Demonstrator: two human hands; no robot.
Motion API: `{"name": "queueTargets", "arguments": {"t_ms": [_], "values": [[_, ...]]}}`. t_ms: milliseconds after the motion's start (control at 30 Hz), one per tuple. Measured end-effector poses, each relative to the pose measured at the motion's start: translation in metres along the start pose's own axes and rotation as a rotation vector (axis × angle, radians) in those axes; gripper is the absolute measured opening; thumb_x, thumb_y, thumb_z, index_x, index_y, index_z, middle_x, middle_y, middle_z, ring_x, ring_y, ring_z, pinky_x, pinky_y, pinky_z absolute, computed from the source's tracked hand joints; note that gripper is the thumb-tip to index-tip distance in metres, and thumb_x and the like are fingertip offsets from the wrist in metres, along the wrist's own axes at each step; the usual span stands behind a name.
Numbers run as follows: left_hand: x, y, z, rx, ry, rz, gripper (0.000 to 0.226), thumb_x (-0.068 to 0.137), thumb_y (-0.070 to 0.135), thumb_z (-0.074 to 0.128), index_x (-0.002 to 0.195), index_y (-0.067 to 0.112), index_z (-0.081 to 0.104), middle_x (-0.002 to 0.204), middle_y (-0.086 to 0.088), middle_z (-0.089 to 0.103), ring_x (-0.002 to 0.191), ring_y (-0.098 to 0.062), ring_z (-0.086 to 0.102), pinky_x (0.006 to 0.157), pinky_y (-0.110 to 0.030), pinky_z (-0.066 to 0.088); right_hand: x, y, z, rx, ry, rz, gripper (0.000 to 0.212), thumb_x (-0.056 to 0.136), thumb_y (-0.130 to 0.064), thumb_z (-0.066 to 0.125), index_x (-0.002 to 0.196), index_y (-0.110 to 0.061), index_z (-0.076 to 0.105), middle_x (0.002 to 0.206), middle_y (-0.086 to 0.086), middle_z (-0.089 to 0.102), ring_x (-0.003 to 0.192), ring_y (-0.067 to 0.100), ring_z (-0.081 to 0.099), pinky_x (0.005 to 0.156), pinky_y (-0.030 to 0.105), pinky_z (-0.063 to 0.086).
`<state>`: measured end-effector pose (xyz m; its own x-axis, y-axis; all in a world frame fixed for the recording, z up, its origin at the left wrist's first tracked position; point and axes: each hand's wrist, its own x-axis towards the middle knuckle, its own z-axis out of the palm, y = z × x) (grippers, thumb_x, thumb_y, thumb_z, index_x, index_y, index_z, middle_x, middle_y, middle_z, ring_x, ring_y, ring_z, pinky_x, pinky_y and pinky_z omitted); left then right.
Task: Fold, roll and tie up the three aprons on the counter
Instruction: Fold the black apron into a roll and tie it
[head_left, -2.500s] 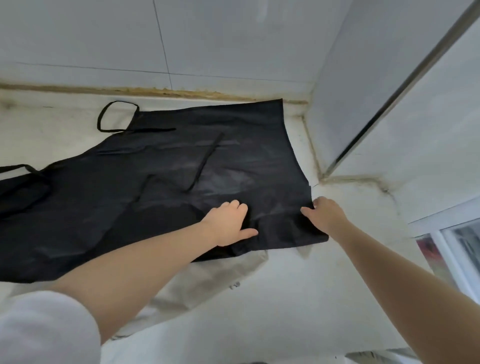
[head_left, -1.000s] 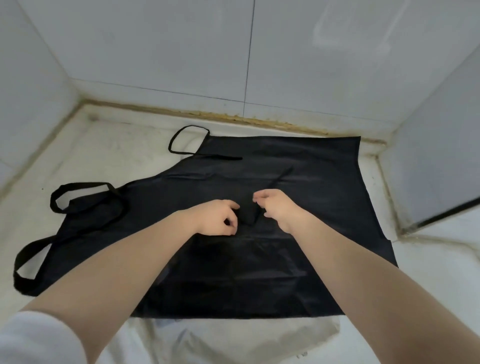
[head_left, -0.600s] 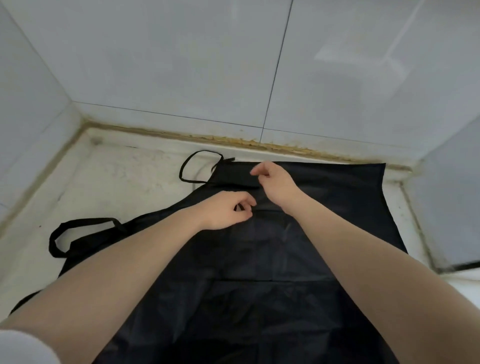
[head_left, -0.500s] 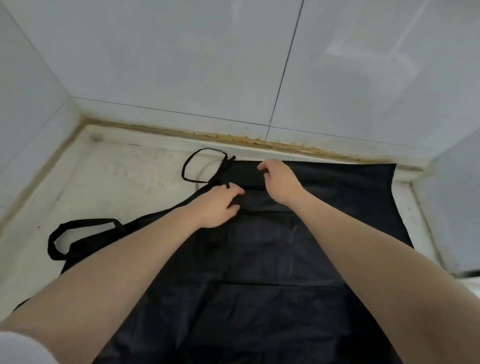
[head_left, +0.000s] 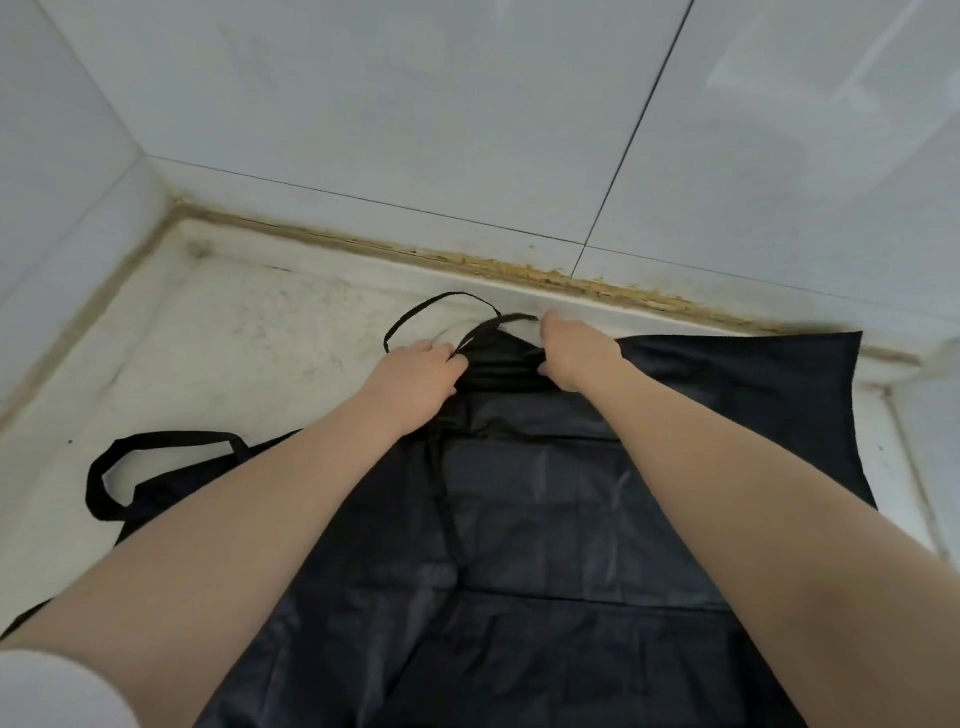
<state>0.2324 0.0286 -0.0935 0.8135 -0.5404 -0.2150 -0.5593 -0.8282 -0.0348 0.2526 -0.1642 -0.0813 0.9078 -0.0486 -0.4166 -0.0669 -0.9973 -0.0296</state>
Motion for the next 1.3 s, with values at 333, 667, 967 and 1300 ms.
{"name": "queueTargets", "arguments": {"t_ms": [333, 667, 967, 1300], "values": [[-0.037, 0.011, -0.051, -0.51, 0.282, 0.048, 0.028, 0.102, 0.025, 0.031, 0.117, 0.008, 0.046, 0.075, -0.002, 0.056, 0.069, -0.023, 0.055, 0.061, -0.033, 0.039, -0.083, 0.018, -0.015, -0.374, 0.356, -0.235, 0.019, 0.09, -0.02, 0.051, 0.108, -0.013, 0.051, 0.1, 0.004, 0.063, 0.098, 0.026, 0.053, 0.086, 0.033, 0.035], [-0.088, 0.077, -0.07, -0.591, 0.549, 0.162, 0.025, 0.099, 0.021, 0.034, 0.106, 0.004, 0.052, 0.089, -0.004, 0.05, 0.078, -0.021, 0.049, 0.064, -0.034, 0.041, -0.188, 0.002, 0.053, -0.432, 0.049, -0.403, 0.083, 0.09, -0.003, 0.05, 0.151, -0.016, -0.005, 0.118, 0.011, 0.053, 0.09, 0.029, 0.062, 0.058, 0.037, 0.042], [-0.094, 0.114, 0.004, -0.457, -0.162, 0.106, 0.029, 0.101, 0.026, 0.036, 0.126, 0.015, 0.044, 0.11, -0.009, 0.06, 0.097, -0.023, 0.054, 0.081, -0.036, 0.045, -0.196, 0.035, 0.103, -0.103, 0.108, -0.406, 0.057, 0.098, -0.042, 0.038, 0.147, -0.015, 0.025, 0.151, 0.007, 0.029, 0.138, 0.024, 0.028, 0.116, 0.038, 0.018], [-0.086, 0.127, 0.008, -0.067, -0.307, -0.05, 0.073, 0.093, 0.046, 0.048, 0.149, 0.014, 0.013, 0.136, -0.011, 0.042, 0.119, -0.029, 0.047, 0.091, -0.04, 0.043, -0.198, 0.131, 0.104, -0.13, 0.022, 0.189, 0.063, 0.099, -0.052, 0.018, 0.152, -0.022, 0.003, 0.16, 0.005, -0.003, 0.146, 0.027, -0.005, 0.117, 0.047, -0.002]]}}
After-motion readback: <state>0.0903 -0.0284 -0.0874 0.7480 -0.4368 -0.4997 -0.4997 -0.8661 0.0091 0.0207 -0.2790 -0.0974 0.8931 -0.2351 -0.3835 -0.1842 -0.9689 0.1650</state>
